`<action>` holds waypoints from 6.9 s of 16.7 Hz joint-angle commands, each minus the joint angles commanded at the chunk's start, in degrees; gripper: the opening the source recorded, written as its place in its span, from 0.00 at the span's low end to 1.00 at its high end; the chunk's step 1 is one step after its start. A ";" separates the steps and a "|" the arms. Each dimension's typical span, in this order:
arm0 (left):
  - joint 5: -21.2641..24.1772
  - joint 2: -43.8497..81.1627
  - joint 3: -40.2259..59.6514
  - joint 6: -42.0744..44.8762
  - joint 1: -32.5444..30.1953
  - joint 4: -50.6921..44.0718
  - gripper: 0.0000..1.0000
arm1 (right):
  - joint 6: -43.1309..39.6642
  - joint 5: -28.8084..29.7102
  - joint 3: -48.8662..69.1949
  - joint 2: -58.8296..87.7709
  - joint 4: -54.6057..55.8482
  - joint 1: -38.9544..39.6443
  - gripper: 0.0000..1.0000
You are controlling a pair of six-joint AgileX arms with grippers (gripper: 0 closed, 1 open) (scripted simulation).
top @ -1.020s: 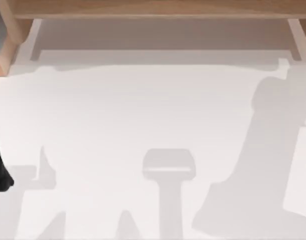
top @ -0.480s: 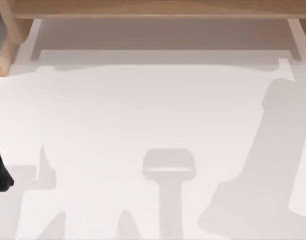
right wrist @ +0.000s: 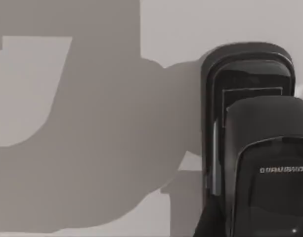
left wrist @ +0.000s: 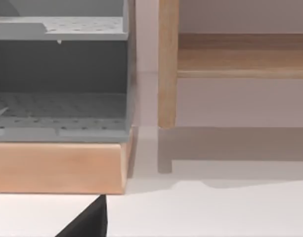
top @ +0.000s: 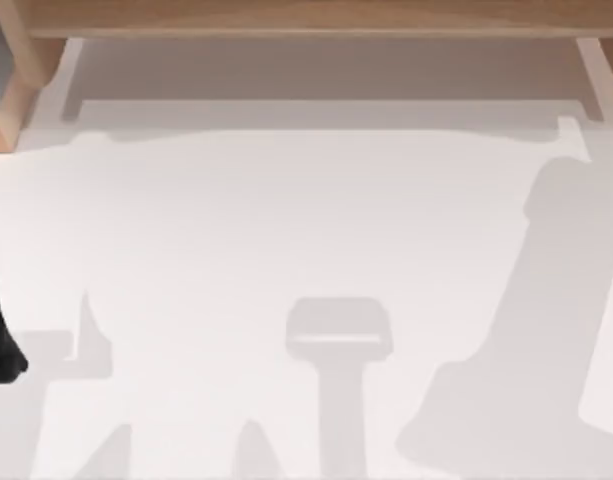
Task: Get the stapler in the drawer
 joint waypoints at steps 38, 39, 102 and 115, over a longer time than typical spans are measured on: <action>0.00 0.00 0.00 0.00 0.00 0.00 1.00 | -17.05 -13.62 -37.90 -43.96 80.09 -14.43 1.00; 0.00 0.00 0.00 0.00 0.00 0.00 1.00 | -19.78 -14.96 -41.71 -45.24 86.73 -15.24 1.00; 0.00 0.00 0.00 0.00 0.00 0.00 1.00 | -68.53 -32.23 -108.65 -31.46 168.11 -13.99 0.00; 0.00 0.00 0.00 0.00 0.00 0.00 1.00 | -68.55 -26.76 -96.47 -26.54 160.55 -8.91 0.00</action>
